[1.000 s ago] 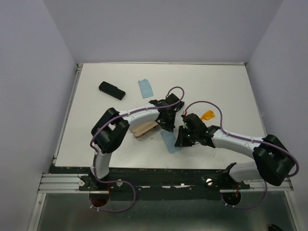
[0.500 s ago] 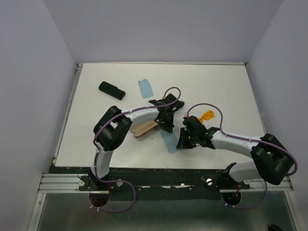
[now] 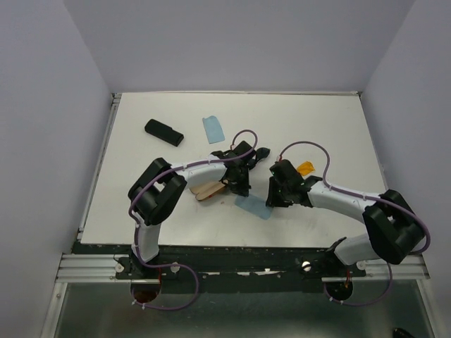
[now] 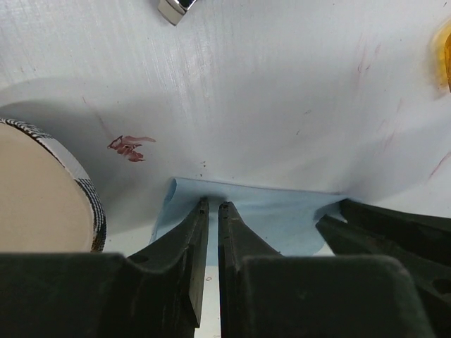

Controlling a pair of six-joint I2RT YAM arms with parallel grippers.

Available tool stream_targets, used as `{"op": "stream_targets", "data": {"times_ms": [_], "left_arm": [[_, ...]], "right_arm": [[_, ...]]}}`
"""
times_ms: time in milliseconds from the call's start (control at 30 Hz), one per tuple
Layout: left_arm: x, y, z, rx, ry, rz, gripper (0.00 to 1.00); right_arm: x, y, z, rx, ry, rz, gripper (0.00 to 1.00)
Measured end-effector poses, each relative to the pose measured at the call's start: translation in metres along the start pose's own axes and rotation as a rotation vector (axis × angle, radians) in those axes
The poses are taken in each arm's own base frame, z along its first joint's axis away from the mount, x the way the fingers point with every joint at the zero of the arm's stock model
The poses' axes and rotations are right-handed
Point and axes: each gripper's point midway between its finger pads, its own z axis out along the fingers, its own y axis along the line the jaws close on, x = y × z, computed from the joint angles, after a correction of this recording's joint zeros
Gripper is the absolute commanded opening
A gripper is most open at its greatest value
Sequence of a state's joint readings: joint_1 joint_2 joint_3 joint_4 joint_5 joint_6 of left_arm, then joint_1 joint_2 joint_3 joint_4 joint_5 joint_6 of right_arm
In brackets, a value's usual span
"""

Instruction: Organize the sunglasses

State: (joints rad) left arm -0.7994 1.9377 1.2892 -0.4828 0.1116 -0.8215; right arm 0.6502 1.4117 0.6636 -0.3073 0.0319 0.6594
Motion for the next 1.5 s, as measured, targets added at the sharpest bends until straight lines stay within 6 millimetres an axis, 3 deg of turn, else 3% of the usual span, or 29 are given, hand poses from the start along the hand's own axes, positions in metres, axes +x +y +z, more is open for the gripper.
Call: {"op": "stream_targets", "data": {"times_ms": [167, 267, 467, 567, 700, 800, 1033, 1233, 1500], "left_arm": [[-0.002, 0.0, 0.0, -0.005, -0.009, -0.007, 0.23], [-0.002, 0.002, -0.002, -0.008, -0.022, -0.009, 0.28], [-0.003, 0.0, -0.016, 0.007, -0.051, -0.004, 0.5], [-0.004, -0.003, -0.027, 0.021, -0.072, 0.007, 0.71], [-0.003, -0.006, -0.047, 0.052, -0.108, 0.028, 0.91], [-0.003, -0.01, -0.063, 0.089, -0.141, 0.048, 0.98], [0.008, -0.012, -0.101, 0.204, -0.219, 0.09, 0.99], [0.009, 0.001, -0.125, 0.206, -0.307, 0.075, 0.99], [0.015, 0.033, -0.123, 0.133, -0.355, 0.015, 0.99]], "right_arm": [[-0.009, -0.017, -0.001, 0.084, -0.018, -0.023, 0.41], [-0.014, -0.028, -0.003, 0.126, -0.027, -0.022, 0.43], [-0.016, -0.037, -0.011, 0.162, -0.036, -0.024, 0.53], [-0.022, -0.033, -0.025, 0.143, -0.073, 0.013, 0.58], [-0.027, -0.021, -0.041, 0.077, -0.119, 0.085, 0.59], [-0.014, -0.018, -0.041, 0.039, -0.087, 0.134, 0.59], [0.015, -0.017, -0.029, 0.018, 0.014, 0.217, 0.51], [0.022, -0.013, -0.016, 0.011, 0.062, 0.258, 0.43], [0.016, 0.0, -0.008, -0.035, 0.057, 0.321, 0.36]]}}
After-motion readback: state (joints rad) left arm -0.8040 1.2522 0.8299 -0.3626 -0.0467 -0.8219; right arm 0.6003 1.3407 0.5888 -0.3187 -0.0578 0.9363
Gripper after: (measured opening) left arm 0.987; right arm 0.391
